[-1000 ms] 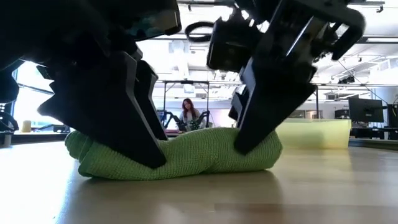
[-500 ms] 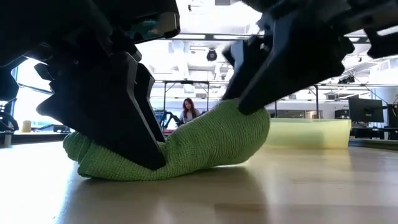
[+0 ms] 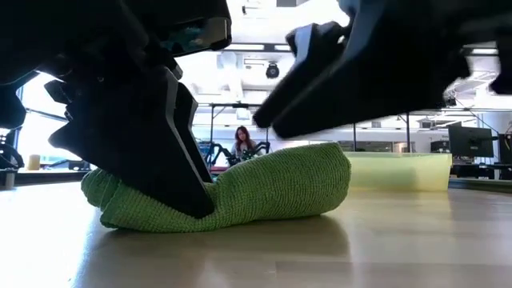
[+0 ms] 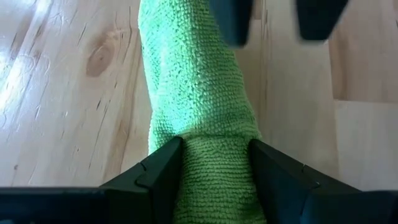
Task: Roll microfiber towels into tight, uniform cylinder then place into a basket
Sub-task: Roll the green towel, then put the green towel into the bin, then roll the blue towel
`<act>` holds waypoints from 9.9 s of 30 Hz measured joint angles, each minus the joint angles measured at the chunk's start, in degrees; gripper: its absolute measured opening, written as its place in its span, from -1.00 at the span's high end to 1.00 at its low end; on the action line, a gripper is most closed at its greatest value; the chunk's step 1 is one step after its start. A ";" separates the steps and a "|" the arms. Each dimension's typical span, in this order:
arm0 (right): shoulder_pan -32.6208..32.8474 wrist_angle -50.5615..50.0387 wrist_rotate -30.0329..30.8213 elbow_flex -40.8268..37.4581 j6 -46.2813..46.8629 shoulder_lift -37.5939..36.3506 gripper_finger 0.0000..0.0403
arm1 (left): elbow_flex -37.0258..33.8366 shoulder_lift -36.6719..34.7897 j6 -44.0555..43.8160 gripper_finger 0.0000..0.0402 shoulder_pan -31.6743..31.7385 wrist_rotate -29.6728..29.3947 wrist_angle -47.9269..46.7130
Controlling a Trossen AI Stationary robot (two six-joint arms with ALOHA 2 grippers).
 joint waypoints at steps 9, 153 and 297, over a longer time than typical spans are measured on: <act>-2.96 -0.13 0.02 0.00 0.31 4.43 0.27 | 0.00 0.01 -1.38 0.12 0.00 0.02 0.06; -45.07 -34.83 -42.77 -16.87 12.57 -41.50 -0.07 | 1.11 -1.60 20.64 0.30 39.39 14.83 -13.14; -43.23 -29.73 -13.78 8.61 -29.46 1.21 0.11 | -3.32 -23.28 9.15 0.45 5.70 -9.49 -31.74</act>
